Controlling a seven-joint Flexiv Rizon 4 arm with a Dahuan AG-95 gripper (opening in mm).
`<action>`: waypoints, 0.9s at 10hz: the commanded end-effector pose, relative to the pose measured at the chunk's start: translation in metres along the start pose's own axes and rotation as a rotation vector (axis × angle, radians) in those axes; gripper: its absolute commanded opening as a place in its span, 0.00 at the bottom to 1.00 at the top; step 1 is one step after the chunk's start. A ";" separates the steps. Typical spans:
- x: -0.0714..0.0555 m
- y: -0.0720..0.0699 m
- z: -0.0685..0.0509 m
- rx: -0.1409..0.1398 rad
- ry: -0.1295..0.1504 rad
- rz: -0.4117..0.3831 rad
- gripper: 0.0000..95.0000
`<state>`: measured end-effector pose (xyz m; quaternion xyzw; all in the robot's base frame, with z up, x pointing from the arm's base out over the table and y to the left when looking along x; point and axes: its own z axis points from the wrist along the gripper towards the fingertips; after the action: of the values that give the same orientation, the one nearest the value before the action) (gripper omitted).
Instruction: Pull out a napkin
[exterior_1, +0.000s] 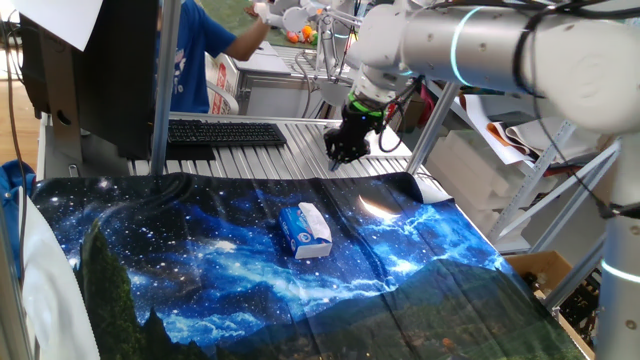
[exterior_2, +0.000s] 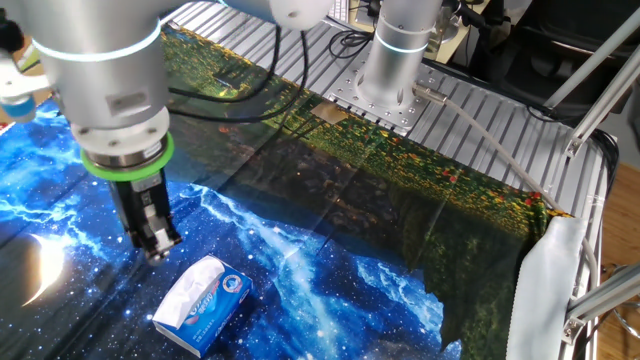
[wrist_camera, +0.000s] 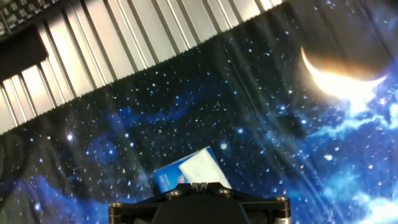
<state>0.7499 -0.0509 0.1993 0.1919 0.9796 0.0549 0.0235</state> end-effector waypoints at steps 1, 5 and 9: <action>0.004 -0.001 0.004 -0.001 -0.040 -0.032 0.00; 0.004 0.004 0.007 0.014 -0.039 -0.050 0.00; 0.004 0.004 0.008 0.012 -0.037 -0.038 0.00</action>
<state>0.7563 -0.0453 0.1918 0.1751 0.9828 0.0460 0.0376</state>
